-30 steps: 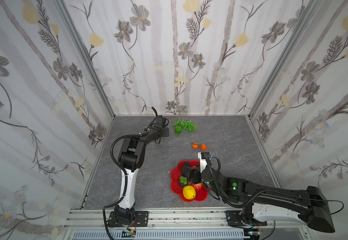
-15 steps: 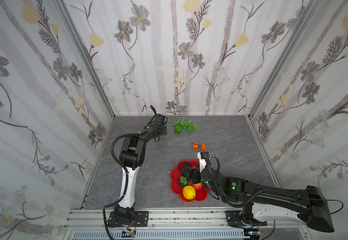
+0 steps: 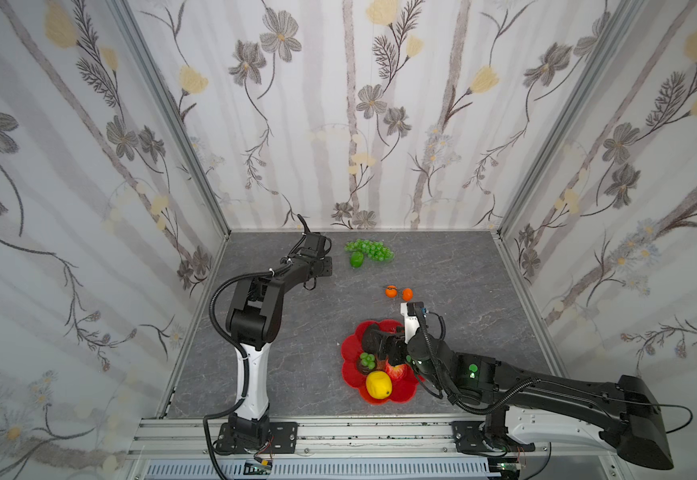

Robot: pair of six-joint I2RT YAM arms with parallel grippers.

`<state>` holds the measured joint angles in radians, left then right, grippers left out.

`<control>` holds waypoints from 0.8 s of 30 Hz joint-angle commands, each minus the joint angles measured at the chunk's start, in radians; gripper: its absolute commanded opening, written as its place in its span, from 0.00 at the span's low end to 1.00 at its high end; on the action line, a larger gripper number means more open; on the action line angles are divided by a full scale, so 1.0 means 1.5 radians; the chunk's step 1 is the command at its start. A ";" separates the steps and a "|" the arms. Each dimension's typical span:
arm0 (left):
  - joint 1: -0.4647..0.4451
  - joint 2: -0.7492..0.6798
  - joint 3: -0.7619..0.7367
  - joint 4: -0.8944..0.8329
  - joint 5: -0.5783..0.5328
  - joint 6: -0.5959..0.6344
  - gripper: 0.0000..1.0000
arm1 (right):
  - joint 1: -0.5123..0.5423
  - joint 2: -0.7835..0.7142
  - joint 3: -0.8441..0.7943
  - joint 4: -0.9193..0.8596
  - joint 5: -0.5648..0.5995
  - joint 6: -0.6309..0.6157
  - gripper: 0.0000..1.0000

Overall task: Place and organize the fake fruits in the fruit bowl
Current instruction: 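Carry the pear over the bowl with the left gripper while the right arm retracts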

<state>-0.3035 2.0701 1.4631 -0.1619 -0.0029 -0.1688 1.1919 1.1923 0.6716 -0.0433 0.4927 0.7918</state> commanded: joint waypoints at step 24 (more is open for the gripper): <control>-0.265 -0.523 -0.383 0.062 0.307 0.216 0.44 | -0.193 -0.208 -0.089 0.004 -0.164 -0.065 0.84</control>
<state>-0.6758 1.3144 0.9062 -0.1070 0.4046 0.1081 0.9035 0.8982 0.5468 -0.0429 0.2546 0.6800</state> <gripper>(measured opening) 0.488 0.836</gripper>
